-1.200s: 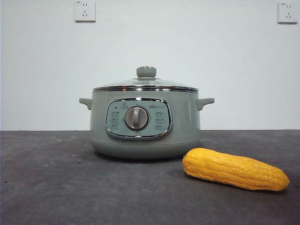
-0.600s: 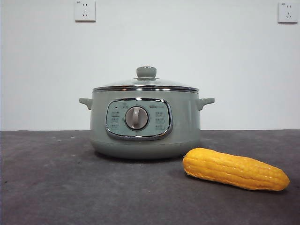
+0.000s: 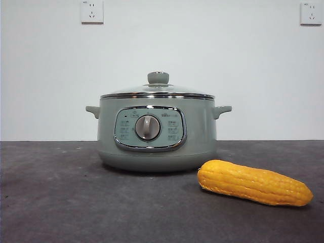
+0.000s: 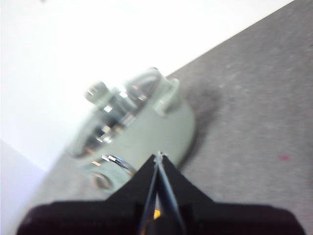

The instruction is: Pick up the corn,open the lid,put the corn in the pot,close the lid

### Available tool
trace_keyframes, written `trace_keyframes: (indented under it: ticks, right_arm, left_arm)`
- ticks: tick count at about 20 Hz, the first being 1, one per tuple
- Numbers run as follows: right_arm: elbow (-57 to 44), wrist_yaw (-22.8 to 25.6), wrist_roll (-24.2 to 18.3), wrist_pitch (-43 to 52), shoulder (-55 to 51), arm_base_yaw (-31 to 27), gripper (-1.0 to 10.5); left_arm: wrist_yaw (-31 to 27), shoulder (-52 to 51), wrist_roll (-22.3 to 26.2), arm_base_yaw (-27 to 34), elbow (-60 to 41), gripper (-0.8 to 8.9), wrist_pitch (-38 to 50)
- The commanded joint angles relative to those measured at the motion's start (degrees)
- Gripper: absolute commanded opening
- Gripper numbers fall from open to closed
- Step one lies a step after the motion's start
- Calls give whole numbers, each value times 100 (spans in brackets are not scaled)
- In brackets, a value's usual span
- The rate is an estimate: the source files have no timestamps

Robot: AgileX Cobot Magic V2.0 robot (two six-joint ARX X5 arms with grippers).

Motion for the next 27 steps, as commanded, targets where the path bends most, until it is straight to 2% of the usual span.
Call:
trace_keyframes:
  ticks: [1,4,7,12,16,19,25,27]
  right_arm:
    - [407,-120,562,-79,249,2,-16]
    - [922,-365,479,-372,654,2,-16]
    - [1480,-671,136,-870,1182,2,-16]
    - [2406,-905,-990,-2081,2218,2,-16]
    - [3047,-898,-1904,-2962,3091,2,-6]
    - [3475,-898,-2387,-3407,3821,4,101]
    - [4253,-874,-2865,-3849,5224,116,367]
    - [4583,-800,-3047,-4011,5803,245,513]
  left_arm:
    - [385,566,-186,17,560,-5,-350]
    - [798,1185,-184,17,1180,-5,-715]
    - [1244,1781,-77,17,1733,-4,-901]
    - [2288,2664,-37,17,2516,-5,-1150]
    - [2822,3141,79,-2,2929,-5,-1574]
    - [2918,3324,348,-72,3027,-5,-1790]
    - [2922,3493,728,-118,3027,-5,-2013]
    - [2922,3578,813,-118,3027,-5,-2114]
